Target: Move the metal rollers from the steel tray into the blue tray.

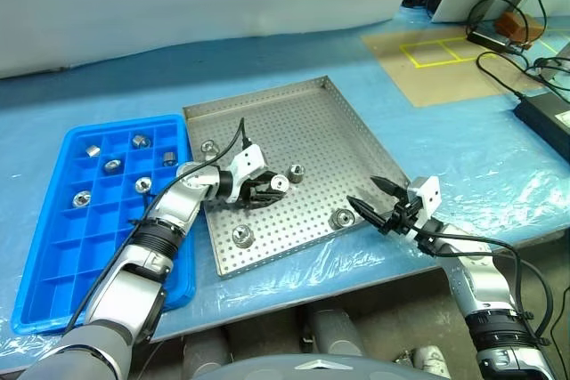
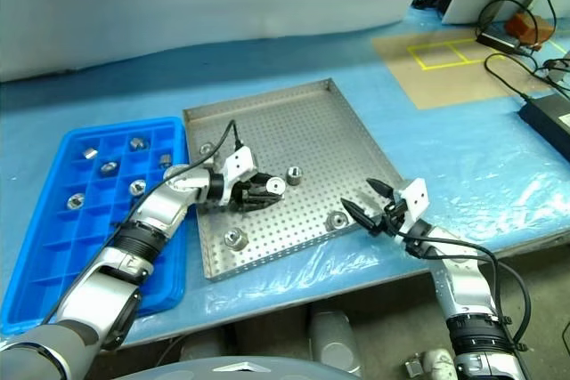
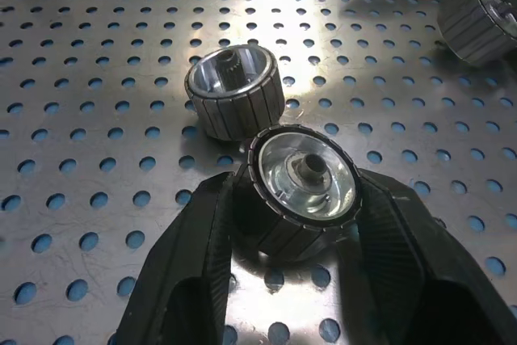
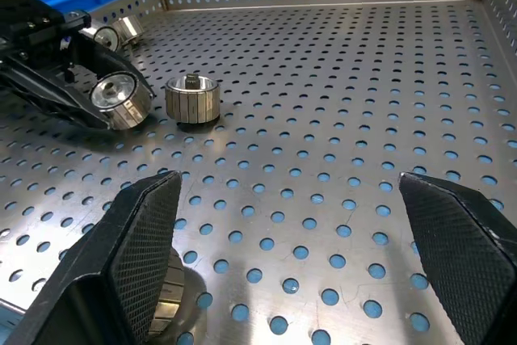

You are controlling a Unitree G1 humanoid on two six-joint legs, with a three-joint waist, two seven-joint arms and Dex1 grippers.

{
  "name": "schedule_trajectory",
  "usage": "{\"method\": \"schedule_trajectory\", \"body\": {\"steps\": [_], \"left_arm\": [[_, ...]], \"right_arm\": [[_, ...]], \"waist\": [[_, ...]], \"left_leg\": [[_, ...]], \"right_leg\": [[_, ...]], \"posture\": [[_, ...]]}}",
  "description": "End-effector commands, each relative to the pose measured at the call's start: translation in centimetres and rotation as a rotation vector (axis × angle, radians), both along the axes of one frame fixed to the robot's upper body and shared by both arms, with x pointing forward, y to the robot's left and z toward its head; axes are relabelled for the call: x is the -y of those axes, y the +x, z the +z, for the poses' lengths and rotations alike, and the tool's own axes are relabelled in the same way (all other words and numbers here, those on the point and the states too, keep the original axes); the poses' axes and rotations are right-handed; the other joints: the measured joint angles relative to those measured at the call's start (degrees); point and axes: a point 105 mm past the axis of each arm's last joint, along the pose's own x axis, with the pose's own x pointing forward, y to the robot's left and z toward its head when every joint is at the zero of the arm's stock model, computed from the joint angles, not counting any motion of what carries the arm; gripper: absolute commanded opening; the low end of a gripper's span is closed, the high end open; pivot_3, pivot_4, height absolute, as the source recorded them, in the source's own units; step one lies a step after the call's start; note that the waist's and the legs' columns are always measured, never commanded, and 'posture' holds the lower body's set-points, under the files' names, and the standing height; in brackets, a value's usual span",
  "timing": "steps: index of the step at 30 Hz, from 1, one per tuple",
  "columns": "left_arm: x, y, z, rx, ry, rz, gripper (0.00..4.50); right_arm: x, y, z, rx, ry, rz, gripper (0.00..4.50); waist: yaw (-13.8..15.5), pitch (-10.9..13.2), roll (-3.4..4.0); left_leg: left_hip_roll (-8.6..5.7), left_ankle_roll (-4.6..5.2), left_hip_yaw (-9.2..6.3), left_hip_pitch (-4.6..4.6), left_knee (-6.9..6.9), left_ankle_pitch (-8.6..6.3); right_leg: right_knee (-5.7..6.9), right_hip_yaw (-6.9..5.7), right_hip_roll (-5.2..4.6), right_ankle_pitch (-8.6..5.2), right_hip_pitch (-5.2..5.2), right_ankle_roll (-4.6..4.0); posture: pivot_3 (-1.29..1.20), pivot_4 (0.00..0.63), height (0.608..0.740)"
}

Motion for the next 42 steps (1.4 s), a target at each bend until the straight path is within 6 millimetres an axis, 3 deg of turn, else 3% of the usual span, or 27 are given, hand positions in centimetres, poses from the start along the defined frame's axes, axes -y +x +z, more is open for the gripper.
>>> {"method": "schedule_trajectory", "body": {"steps": [1, 6, 10, 16, 27, 29, 30, 31, 33, 35, 37, 42], "left_arm": [[0.4, 0.1, 1.6, 0.041, -0.067, 0.029, 1.9], [0.2, 0.1, 1.7, 0.033, -0.082, 0.058, 1.9], [0.1, 0.0, 1.6, 0.026, -0.087, 0.073, 1.9], [0.3, 0.1, 1.7, 0.036, -0.094, 0.085, 1.9], [0.6, -0.4, 1.0, 0.027, -0.131, 0.126, 1.9], [0.4, -0.6, 0.8, 0.025, -0.132, 0.131, 1.9], [0.3, -0.7, 0.6, 0.019, -0.133, 0.135, 1.9], [0.3, -0.8, 0.5, 0.016, -0.133, 0.137, 1.9], [0.3, -1.0, 0.3, 0.01, -0.134, 0.14, 1.9], [0.4, -1.1, 0.2, 0.006, -0.138, 0.14, 1.9], [0.6, -1.2, 0.3, 0.009, -0.14, 0.139, 1.9], [0.9, -1.1, 0.5, 0.013, -0.148, 0.139, 1.9]], "right_arm": [[0.7, -0.2, -1.2, -0.086, 0.021, -0.01, 4.5], [0.7, 2.6, 1.2, -0.092, 0.115, 0.018, 4.5], [0.5, 3.1, 2.3, -0.114, 0.157, 0.086, 4.5], [1.4, 3.1, 2.9, -0.15, 0.093, 0.179, 4.5], [2.6, 7.6, 5.7, -0.079, 0.049, 0.132, 4.5], [0.8, 3.8, 12.1, 0.039, 0.059, 0.196, 4.5], [-0.7, 1.0, 14.5, 0.061, 0.04, 0.248, 4.5], [-1.9, -1.1, 15.6, 0.058, 0.013, 0.281, 4.5], [-2.4, -2.6, 16.5, 0.04, -0.001, 0.276, 4.5], [-2.6, -3.2, 16.9, 0.017, -0.009, 0.264, 4.5], [-2.7, -3.4, 17.3, 0.003, -0.008, 0.253, 4.5], [-3.5, -2.9, 18.5, 0.006, 0.002, 0.235, 4.5]], "waist": [[0.0, 0.1, 0.1], [-0.2, 0.4, 0.61], [0.2, 0.7, 1.03], [0.8, 0.7, 1.07], [1.0, 0.9, 1.35], [2.2, 1.0, 1.61], [3.1, 1.3, 1.99], [3.7, 1.5, 2.23], [4.2, 1.4, 2.2], [4.5, 1.1, 1.64], [4.8, 1.1, 1.54], [5.4, 1.2, 1.82]], "left_leg": [[0.02, -0.01, 0.01, -0.03, 0.0, 0.02], [0.06, -0.1, 0.2, -0.02, 0.07, 0.06], [0.08, -0.13, 0.22, -0.24, 0.32, 0.1], [0.08, -0.01, 0.37, -0.68, 0.77, 0.16], [0.08, -0.01, 0.52, -0.82, 1.48, 0.16], [0.06, 0.0, 0.57, -1.08, 1.61, 0.16], [0.1, 0.01, 0.57, -1.26, 1.56, 0.17], [0.13, 0.02, 0.56, -1.23, 1.46, 0.18], [0.07, 0.04, 0.68, -0.76, 1.12, 0.18], [0.24, 0.02, 0.77, -0.33, 0.88, 0.18], [0.73, -0.32, 0.78, 0.07, 0.83, 0.14], [0.6, -1.02, 0.84, 0.17, 0.82, 0.19]], "right_leg": [[0.07, -0.01, 0.01, 0.0, -0.07, 0.0], [0.21, 0.05, 0.02, 0.0, -0.25, 0.01], [0.4, 0.07, 0.02, 0.15, -0.47, 0.24], [1.17, 0.14, 0.05, 0.13, -1.37, 0.33], [1.78, 0.47, -0.03, 0.17, -1.62, 0.34], [2.08, 0.52, -0.04, 0.17, -2.04, 0.34], [2.09, 0.52, 0.03, 0.17, -2.25, 0.35], [2.12, 0.57, 0.07, 0.16, -2.29, 0.47], [2.24, 1.02, 0.22, 0.14, -2.24, 0.57], [2.02, 1.07, 0.55, 0.02, -1.83, 0.68], [1.68, 1.04, 1.0, -0.03, -1.4, 0.69], [1.67, 1.26, 1.02, -0.22, -1.42, 1.12]], "posture": [[-0.35, 0.15, 0.74], [-0.35, 0.15, 0.74], [-0.34, 0.15, 0.74], [-0.32, 0.15, 0.74], [-0.28, 0.15, 0.74], [-0.28, 0.15, 0.74], [-0.28, 0.15, 0.74], [-0.28, 0.15, 0.74], [-0.28, 0.15, 0.74], [-0.28, 0.15, 0.74], [-0.28, 0.15, 0.74], [-0.28, 0.15, 0.74]]}}
